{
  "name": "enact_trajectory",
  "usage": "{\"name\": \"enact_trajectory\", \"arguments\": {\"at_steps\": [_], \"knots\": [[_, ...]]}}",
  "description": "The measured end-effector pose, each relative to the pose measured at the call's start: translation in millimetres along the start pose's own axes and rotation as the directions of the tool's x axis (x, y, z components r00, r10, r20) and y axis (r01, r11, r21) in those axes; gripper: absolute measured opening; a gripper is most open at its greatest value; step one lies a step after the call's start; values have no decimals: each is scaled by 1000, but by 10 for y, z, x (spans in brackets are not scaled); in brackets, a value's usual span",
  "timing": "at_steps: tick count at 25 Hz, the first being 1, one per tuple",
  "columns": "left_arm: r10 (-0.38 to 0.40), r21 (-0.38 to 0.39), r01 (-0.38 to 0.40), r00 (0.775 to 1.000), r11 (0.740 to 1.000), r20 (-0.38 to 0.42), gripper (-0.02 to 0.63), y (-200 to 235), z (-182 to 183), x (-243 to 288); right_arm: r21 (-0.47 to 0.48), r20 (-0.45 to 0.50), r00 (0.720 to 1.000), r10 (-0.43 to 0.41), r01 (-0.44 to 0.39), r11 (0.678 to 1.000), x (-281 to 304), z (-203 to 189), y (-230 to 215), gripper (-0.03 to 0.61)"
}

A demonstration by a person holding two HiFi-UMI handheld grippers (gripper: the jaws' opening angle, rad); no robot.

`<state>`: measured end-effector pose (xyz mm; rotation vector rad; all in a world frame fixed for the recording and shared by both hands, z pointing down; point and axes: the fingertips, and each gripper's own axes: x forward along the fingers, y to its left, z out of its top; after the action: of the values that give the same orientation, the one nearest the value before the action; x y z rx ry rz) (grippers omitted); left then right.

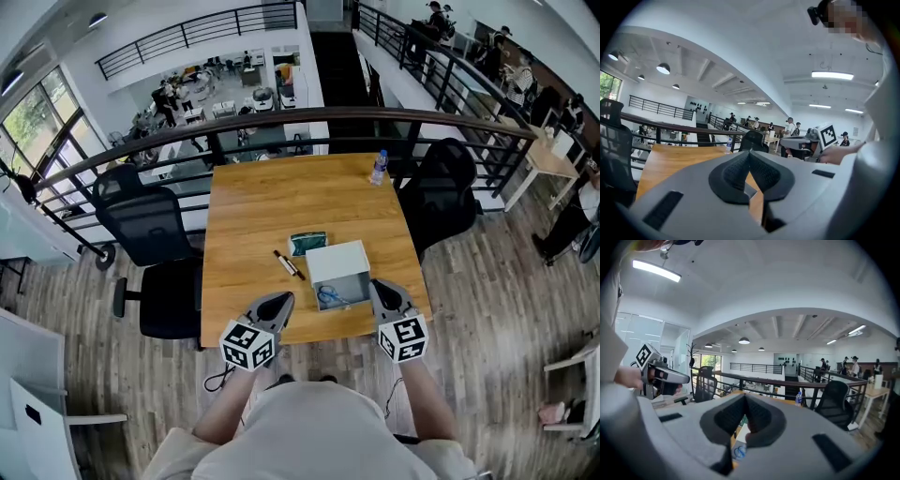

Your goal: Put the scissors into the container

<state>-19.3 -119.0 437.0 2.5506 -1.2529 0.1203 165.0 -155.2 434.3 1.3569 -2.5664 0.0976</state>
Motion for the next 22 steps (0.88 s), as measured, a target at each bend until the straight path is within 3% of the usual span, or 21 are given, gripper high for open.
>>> {"name": "enact_trajectory", "arguments": {"at_steps": [9, 22], "knots": [[-13, 39, 11, 999, 999, 34, -8, 256, 282, -83, 33, 63, 994, -87, 85, 996, -62, 347, -24, 0], [-24, 9, 24, 999, 1000, 21, -8, 338, 152, -128, 34, 49, 994, -101, 99, 994, -29, 313, 91, 1]]}}
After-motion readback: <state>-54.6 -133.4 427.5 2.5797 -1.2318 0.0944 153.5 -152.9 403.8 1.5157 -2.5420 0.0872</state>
